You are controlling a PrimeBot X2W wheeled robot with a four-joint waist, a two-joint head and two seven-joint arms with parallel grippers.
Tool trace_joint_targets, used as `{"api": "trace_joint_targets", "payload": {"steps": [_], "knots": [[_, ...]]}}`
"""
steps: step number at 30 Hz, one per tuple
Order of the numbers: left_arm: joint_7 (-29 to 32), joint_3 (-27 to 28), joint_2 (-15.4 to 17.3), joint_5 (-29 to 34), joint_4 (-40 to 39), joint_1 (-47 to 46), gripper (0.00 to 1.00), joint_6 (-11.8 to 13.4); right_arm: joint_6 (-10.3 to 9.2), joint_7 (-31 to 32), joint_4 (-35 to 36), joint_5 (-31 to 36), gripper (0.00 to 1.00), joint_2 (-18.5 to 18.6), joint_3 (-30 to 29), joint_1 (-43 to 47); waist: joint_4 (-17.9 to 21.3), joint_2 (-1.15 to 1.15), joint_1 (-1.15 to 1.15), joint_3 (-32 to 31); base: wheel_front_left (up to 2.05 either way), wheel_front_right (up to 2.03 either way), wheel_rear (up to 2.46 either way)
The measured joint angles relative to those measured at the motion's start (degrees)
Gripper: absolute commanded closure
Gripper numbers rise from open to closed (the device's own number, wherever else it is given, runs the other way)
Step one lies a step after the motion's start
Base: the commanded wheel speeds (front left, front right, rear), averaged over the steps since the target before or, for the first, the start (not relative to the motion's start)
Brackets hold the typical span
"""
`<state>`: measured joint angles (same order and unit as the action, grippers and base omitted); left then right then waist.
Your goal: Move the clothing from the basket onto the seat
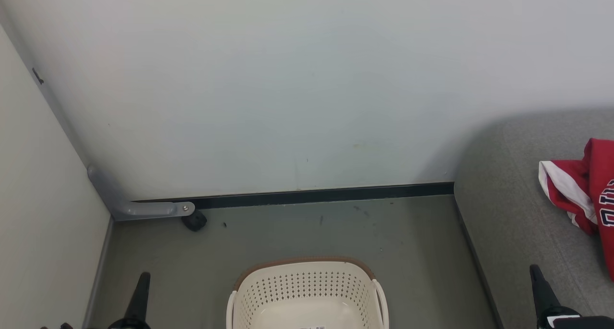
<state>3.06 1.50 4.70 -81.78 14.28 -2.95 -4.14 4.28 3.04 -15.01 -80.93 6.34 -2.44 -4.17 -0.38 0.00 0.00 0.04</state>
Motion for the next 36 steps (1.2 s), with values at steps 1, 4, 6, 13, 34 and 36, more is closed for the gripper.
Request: {"api": "trace_joint_targets", "payload": {"steps": [1, 4, 6, 13, 34, 36], "knots": [[0.3, 0.2, -0.2, -0.4, 0.1, -0.2, 1.0, -0.4, 0.27, 0.1, -0.1, -0.5, 1.0, -0.3, -0.3, 0.0, 0.0, 0.0, 0.0, 0.0, 0.0, 0.0, 0.0], [0.9, 0.8, -0.7, -1.8, 0.5, -0.4, 1.0, -0.9, 0.58, 0.8, -0.3, -2.7, 1.0, -0.9, -1.2, -0.1, 0.1, 0.0, 0.0, 0.0, 0.0, 0.0, 0.0], [1.4, 1.4, -0.9, -3.4, 0.8, -0.4, 1.0, -1.0, 0.86, 1.2, -0.6, -3.7, 1.0, -1.3, -1.8, -0.1, 0.1, 0.0, 0.0, 0.0, 0.0, 0.0, 0.0], [2.7, 2.9, -1.7, -7.4, 1.9, -1.1, 1.0, -2.0, 1.87, 2.5, -1.5, -8.1, 1.0, -2.9, -3.9, -0.4, 0.3, 0.0, 0.0, 0.1, 0.0, 0.0, 0.0], [3.4, 3.7, -2.3, -9.9, 2.4, -1.5, 1.0, -2.9, 2.56, 3.4, -2.0, -10.5, 1.0, -3.8, -5.1, -1.1, 0.4, 0.0, 0.01, 0.1, 0.0, 0.0, 0.0], [3.4, 3.7, -2.3, -9.9, 2.4, -1.5, 1.0, -2.9, 2.56, 3.4, -2.0, -10.5, 1.0, -3.8, -5.1, -1.1, 0.4, 0.0, 0.01, 0.1, 0.0, 0.0, 0.0]]}}
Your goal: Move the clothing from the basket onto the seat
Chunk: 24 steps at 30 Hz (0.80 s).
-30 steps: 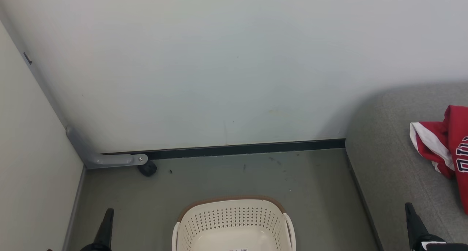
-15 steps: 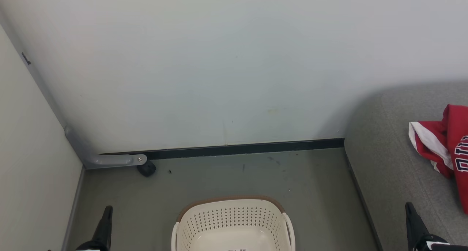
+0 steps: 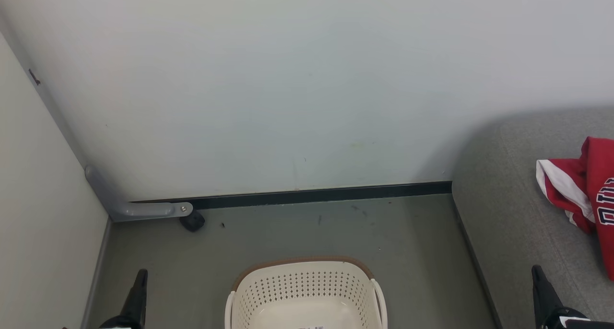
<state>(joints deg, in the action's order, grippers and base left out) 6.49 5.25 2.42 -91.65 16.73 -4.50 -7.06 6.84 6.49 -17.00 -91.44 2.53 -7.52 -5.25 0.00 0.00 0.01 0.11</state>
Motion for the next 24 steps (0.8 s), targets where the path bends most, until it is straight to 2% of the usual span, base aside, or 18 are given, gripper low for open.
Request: {"api": "trace_joint_targets", "payload": {"steps": [24], "knots": [[0.0, 0.0, 0.0, -0.1, 0.1, 0.0, 1.0, 0.0, 0.05, 0.0, 0.0, 0.0, 1.0, 0.0, 0.0, 0.0, 0.0, 0.0, 0.0, 0.0, 0.0, 0.0, 0.0]]}}
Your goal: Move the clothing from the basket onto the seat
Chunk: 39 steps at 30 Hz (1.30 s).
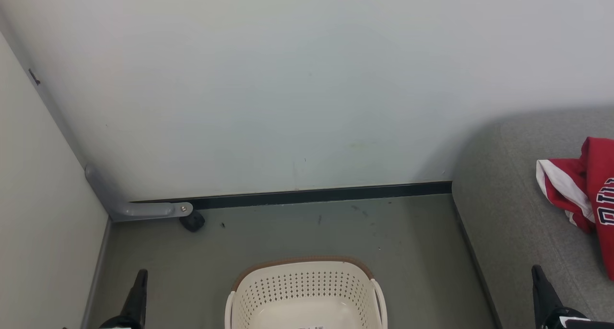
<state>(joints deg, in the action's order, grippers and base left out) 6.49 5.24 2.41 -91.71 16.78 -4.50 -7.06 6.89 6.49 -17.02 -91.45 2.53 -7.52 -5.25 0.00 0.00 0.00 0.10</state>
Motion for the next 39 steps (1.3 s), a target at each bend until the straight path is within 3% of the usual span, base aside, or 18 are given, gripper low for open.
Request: {"api": "trace_joint_targets", "payload": {"steps": [39], "knots": [[0.0, 0.0, 0.0, 0.0, 0.1, 0.0, 1.0, 0.0, 0.0, 0.0, 0.0, 0.0, 1.0, 0.0, 0.0, 0.0, 0.0, 0.0, 0.0, 0.0, 0.0, 0.0, 0.0]]}}
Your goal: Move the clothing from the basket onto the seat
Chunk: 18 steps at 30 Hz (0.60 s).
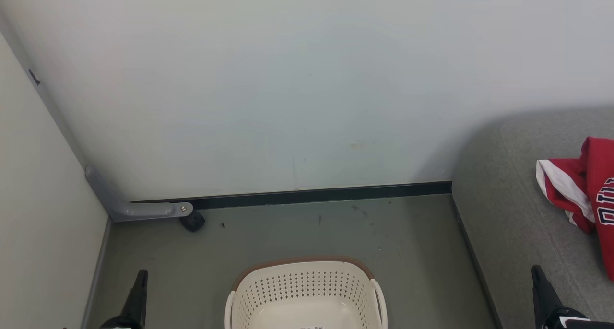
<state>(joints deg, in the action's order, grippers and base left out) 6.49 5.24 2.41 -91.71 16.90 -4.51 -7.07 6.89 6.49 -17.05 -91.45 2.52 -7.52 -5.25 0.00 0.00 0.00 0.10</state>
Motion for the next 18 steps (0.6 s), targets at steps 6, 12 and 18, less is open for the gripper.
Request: {"api": "trace_joint_targets", "payload": {"steps": [6, 12, 18], "knots": [[0.0, 0.0, 0.0, 0.0, 0.0, 0.0, 1.0, 0.0, 0.0, 0.0, 0.0, 0.0, 1.0, 0.0, 0.0, 0.0, 0.0, 0.0, -0.01, 0.0, 0.0, 0.0, 0.0], [0.0, 0.0, 0.0, 0.0, 0.0, 0.0, 1.0, 0.0, 0.0, 0.0, 0.0, 0.0, 1.0, 0.0, 0.0, 0.0, 0.0, 0.0, -0.01, 0.0, 0.0, 0.0, 0.0], [0.0, 0.0, 0.0, 0.0, 0.0, 0.0, 1.0, 0.0, 0.0, 0.0, 0.0, 0.0, 1.0, 0.0, 0.0, 0.0, 0.0, 0.0, -0.01, 0.0, 0.0, 0.0, 0.0]]}}
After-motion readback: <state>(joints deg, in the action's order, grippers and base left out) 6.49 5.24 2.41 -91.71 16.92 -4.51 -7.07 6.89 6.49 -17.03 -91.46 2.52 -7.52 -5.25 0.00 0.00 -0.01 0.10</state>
